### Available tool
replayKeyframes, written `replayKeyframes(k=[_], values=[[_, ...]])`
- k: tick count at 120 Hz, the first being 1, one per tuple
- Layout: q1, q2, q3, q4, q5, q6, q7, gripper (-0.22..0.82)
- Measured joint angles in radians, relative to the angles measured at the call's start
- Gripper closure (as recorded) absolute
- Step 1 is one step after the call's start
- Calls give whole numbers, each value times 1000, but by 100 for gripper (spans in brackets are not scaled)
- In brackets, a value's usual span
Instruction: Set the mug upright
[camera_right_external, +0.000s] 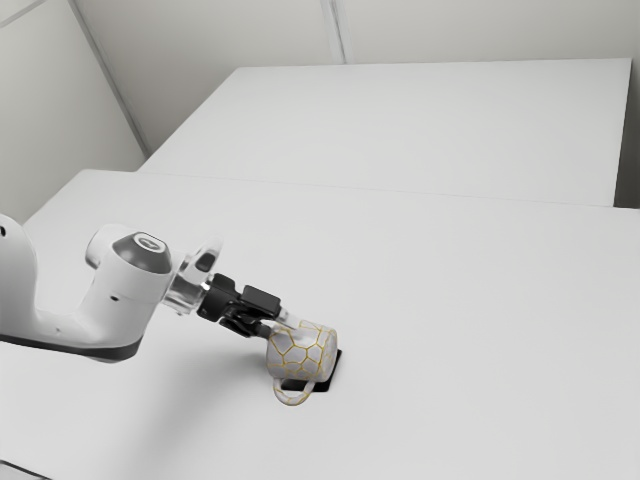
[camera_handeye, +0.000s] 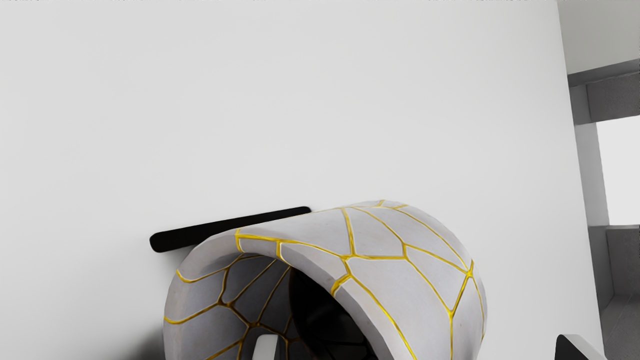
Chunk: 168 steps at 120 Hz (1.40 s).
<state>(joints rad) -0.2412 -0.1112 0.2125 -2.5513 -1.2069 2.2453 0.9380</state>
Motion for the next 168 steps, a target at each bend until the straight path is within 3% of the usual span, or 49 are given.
replayKeyframes(k=[33, 40, 64, 100, 137, 168], values=[[-24, 3, -2, 0, -34, 5, 29, 1], [-27, 3, -2, 0, -39, 7, 34, 10], [-30, 3, -4, 0, -59, 13, 48, 53], [-48, -2, -16, 6, -136, 20, 67, 73], [-64, -53, -37, 14, -212, 42, 95, 74], [-146, -88, -43, 12, -101, 334, 15, 74]])
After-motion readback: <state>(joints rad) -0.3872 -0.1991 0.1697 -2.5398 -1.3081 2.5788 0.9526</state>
